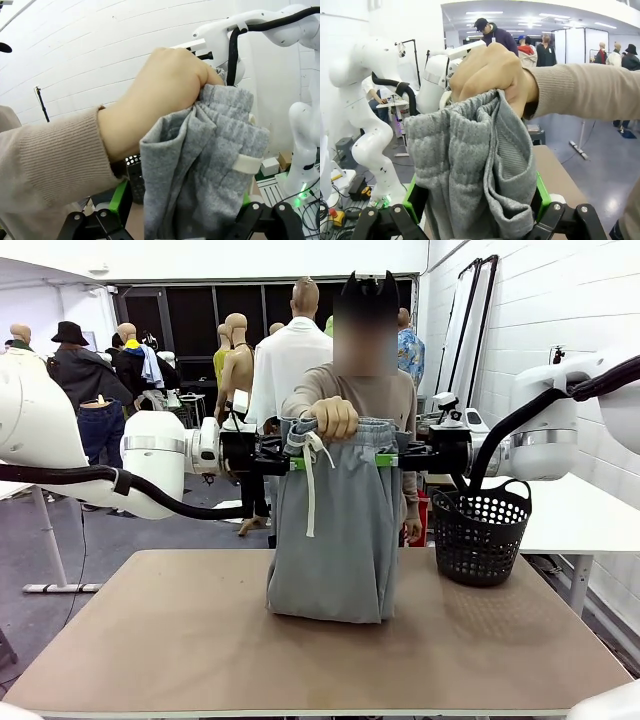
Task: Fold the training pants.
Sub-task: Release the ends of the Training pants and then grab the overlapped ends.
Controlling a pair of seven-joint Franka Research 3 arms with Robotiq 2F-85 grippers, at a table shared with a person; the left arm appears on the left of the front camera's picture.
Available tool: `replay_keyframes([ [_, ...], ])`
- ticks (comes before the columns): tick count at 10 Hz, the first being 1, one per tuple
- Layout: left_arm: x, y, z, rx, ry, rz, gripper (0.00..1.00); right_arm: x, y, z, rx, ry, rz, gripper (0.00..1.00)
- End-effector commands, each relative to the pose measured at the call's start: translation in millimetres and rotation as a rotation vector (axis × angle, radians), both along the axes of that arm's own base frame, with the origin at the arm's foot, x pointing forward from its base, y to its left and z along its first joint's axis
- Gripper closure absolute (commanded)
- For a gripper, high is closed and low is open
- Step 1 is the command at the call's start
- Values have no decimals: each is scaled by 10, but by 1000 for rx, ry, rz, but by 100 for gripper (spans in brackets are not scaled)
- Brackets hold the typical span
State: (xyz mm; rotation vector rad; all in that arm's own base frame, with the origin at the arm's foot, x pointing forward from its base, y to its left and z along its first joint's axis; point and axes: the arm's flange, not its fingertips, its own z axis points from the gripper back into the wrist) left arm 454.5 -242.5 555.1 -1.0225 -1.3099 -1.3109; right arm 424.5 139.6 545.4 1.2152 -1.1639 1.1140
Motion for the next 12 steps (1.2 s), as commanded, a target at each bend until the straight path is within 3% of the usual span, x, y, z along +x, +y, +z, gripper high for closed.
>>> replay_keyframes([
  [1,67,-87,34,36,23,-4,0,7,-40,16,-11,26,40,0],
  [12,114,-293,59,26,61,-29,0,51,107,-177,-30,73,11,0],
])
